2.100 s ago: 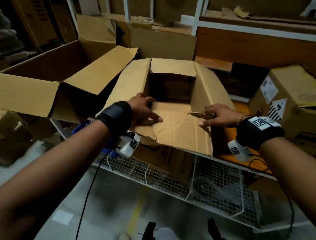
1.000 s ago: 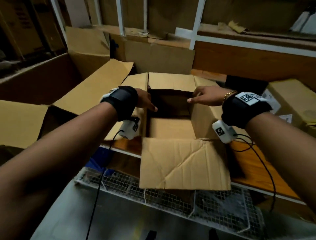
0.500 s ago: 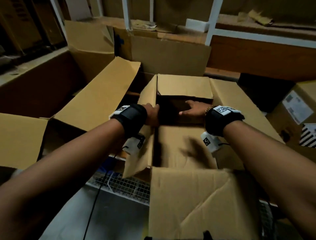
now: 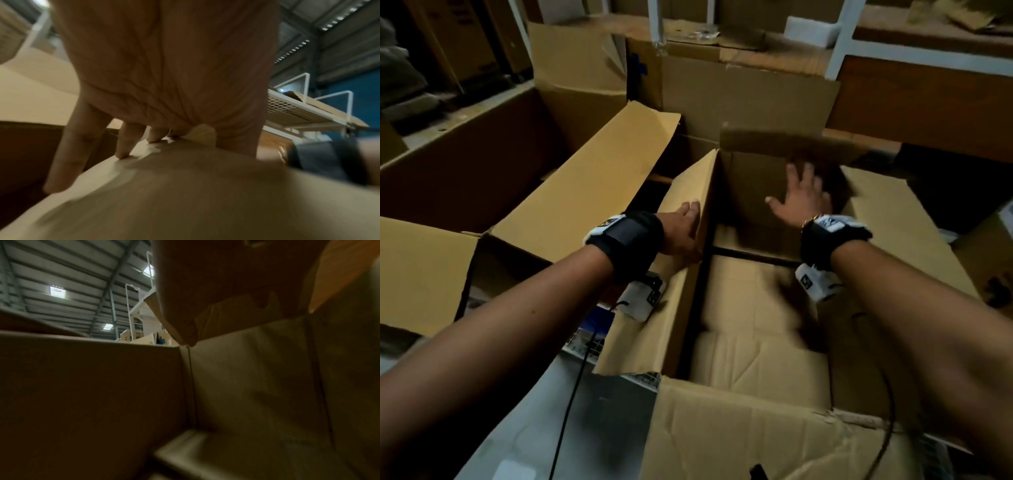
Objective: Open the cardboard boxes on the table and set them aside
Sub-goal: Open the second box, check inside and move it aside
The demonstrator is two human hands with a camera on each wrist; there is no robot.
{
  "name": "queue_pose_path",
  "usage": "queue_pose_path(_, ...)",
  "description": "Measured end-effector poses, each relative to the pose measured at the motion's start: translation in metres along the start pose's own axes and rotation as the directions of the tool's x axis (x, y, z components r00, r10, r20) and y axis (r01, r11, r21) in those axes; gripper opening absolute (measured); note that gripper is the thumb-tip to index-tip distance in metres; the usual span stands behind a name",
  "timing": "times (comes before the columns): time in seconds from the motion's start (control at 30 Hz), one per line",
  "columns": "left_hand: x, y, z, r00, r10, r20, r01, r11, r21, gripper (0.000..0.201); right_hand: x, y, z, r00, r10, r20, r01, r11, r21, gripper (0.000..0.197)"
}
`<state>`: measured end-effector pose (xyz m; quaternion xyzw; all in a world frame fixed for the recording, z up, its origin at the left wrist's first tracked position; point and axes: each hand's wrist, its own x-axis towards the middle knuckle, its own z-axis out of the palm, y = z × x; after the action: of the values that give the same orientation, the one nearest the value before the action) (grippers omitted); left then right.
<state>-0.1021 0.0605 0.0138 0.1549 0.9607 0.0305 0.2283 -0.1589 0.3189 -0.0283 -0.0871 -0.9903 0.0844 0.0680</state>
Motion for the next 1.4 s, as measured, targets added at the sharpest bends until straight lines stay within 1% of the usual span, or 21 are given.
queue_pose_path(0.1,0.002,0.004,-0.002,1.0,0.006,0.003,-0.006,0.999,0.035,0.114,0.038,0.013,-0.026,0.999,-0.024,-0.02,0.024,0.999,-0.03,0.09)
queue_pose_path(0.17,0.004,0.005,-0.003,1.0,0.01,0.005,-0.01,0.999,0.04,0.114,0.061,0.02,-0.038,1.0,-0.02,-0.004,0.02,1.0,-0.023,0.091)
queue_pose_path(0.27,0.005,0.002,-0.002,1.0,0.006,0.021,-0.006,1.0,0.003,0.113,0.084,0.024,-0.043,0.998,0.0,0.064,0.002,1.0,-0.031,0.088)
queue_pose_path(0.37,0.002,-0.001,-0.001,1.0,0.002,0.025,-0.001,0.999,-0.038,0.112,0.104,0.03,-0.033,0.986,0.009,0.169,0.005,0.997,-0.082,0.086)
queue_pose_path(0.43,0.001,-0.001,0.0,1.0,0.005,0.024,-0.004,0.999,-0.047,0.113,0.107,0.033,-0.027,0.968,0.005,0.252,0.027,0.992,-0.125,0.088)
queue_pose_path(0.47,0.001,-0.001,0.0,1.0,0.007,0.026,-0.006,0.999,-0.048,0.113,0.105,0.032,-0.026,0.963,0.008,0.269,0.031,0.989,-0.143,0.088)
queue_pose_path(0.57,0.0,0.001,0.0,1.0,0.012,0.026,-0.012,0.999,-0.036,0.112,0.101,0.034,-0.024,0.965,0.006,0.263,0.037,0.987,-0.159,0.089)
queue_pose_path(0.67,-0.002,0.002,0.0,0.999,0.03,0.011,-0.03,1.0,0.009,0.112,0.089,0.036,-0.032,0.95,0.066,0.305,-0.01,0.983,-0.182,0.091)
queue_pose_path(0.73,-0.002,0.003,0.0,0.999,0.04,0.005,-0.04,0.999,0.035,0.111,0.074,0.042,-0.042,0.93,0.123,0.348,-0.056,0.979,-0.196,0.088)
queue_pose_path(0.8,-0.002,0.004,0.0,0.999,0.045,0.006,-0.045,0.997,0.056,0.11,0.054,0.05,-0.053,0.922,0.167,0.349,-0.101,0.974,-0.201,0.084)
queue_pose_path(0.9,0.001,0.002,0.001,0.999,0.045,0.005,-0.045,0.995,0.087,0.11,0.023,0.056,-0.071,0.896,0.189,0.402,-0.118,0.974,-0.194,0.071)
queue_pose_path(0.93,0.002,0.001,0.001,0.999,0.046,0.002,-0.046,0.995,0.094,0.111,0.011,0.056,-0.077,0.885,0.206,0.416,-0.128,0.969,-0.209,0.071)
queue_pose_path(1.03,0.002,0.0,0.003,0.999,0.042,-0.03,-0.039,0.995,0.09,0.111,-0.027,0.062,-0.094,0.86,0.27,0.433,-0.192,0.958,-0.215,0.087)
queue_pose_path(1.07,0.001,0.0,0.004,0.998,0.042,-0.045,-0.038,0.996,0.083,0.111,-0.041,0.064,-0.1,0.852,0.281,0.441,-0.195,0.953,-0.23,0.086)
queue_pose_path(1.13,-0.003,-0.003,0.005,0.997,0.04,-0.069,-0.036,0.997,0.065,0.111,-0.068,0.069,-0.108,0.835,0.273,0.479,-0.179,0.956,-0.232,0.082)
queue_pose_path(1.2,-0.008,-0.005,0.004,0.996,0.023,-0.083,-0.019,0.999,0.041,0.11,-0.093,0.073,-0.112,0.821,0.289,0.493,-0.19,0.952,-0.241,0.084)
queue_pose_path(1.23,-0.014,-0.005,0.005,0.996,0.013,-0.093,-0.009,0.999,0.044,0.108,-0.108,0.076,-0.116,0.822,0.283,0.495,-0.186,0.954,-0.235,0.084)
queue_pose_path(1.33,-0.033,-0.002,0.012,0.994,0.0,-0.106,0.009,0.996,0.085,0.104,-0.149,0.078,-0.126,0.83,0.245,0.502,-0.157,0.965,-0.211,0.071)
queue_pose_path(1.4,-0.05,0.001,0.021,0.994,-0.005,-0.111,0.018,0.993,0.115,0.104,-0.176,0.08,-0.132,0.835,0.223,0.503,-0.16,0.973,-0.166,0.067)
